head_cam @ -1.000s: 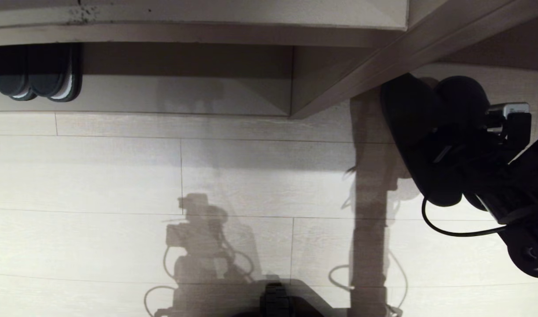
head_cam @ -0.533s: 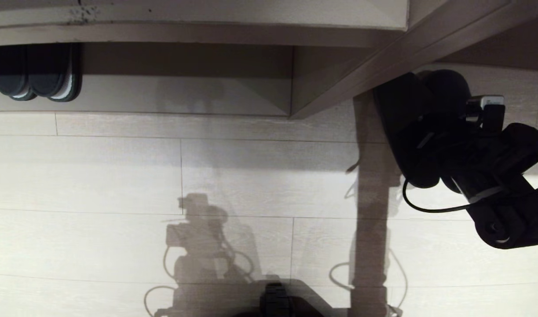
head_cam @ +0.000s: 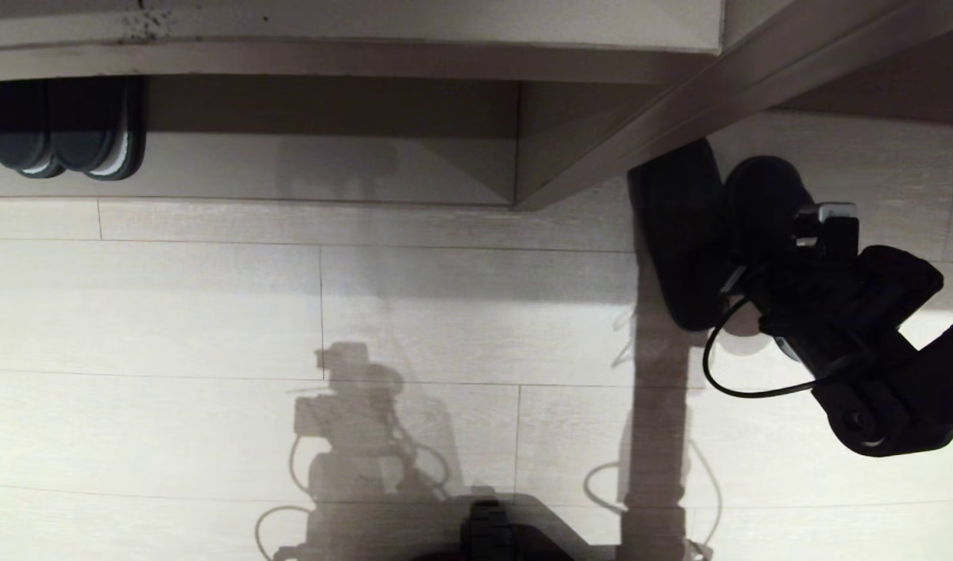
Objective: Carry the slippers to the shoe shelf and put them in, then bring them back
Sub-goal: Place the slippers on the floor
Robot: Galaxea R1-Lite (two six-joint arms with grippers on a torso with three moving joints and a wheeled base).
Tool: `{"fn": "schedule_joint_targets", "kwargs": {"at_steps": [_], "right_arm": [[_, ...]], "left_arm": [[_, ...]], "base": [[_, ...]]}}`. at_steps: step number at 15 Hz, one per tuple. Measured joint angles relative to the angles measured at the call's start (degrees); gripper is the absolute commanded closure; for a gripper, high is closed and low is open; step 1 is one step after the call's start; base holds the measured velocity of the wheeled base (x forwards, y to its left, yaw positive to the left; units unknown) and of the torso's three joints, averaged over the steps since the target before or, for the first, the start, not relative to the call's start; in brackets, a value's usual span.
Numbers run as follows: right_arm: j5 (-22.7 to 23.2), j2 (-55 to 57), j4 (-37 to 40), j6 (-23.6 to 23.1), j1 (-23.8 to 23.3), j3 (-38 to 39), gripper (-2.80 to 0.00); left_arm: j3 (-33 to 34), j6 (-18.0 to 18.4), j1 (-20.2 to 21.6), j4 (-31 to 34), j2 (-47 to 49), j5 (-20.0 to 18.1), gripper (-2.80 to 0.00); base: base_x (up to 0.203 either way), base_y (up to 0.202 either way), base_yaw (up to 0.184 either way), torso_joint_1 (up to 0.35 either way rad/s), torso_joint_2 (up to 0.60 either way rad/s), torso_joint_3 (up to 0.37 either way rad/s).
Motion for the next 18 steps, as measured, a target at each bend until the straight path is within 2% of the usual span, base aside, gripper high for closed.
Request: {"fn": "schedule_joint_targets", "kwargs": {"at_steps": [9,12,17,18], "right_arm": [[0.38,-2.11,0.14,-4.41,0.00,11.50,-2.80],[1.26,-5.85,0.22,-6.02,0.00,16.66,-2.80],[2.90,-17.33,0.37,-6.06,0.39,25.87,-2.80],[3.13,-20.23,0.44,-6.06,0.64,27.27,0.00]], "left_arm": [[0.00,0.04,0.00,0.00,0.00,0.02,0.00],[0.00,0.06,0.05,0.00,0.00,0.02,0.00],[0.00,0.05,0.05,0.00,0.00,0.02,0.00],[0.00,0.06,0.02,0.00,0.00,0.02,0.00]], "base": [[0.000,0.000,0.000,0.000,0.00,0.000],[0.000,0.000,0.000,0.000,0.00,0.000],[0.000,0.000,0.000,0.000,0.00,0.000],[0.000,0.000,0.000,0.000,0.00,0.000]]}}
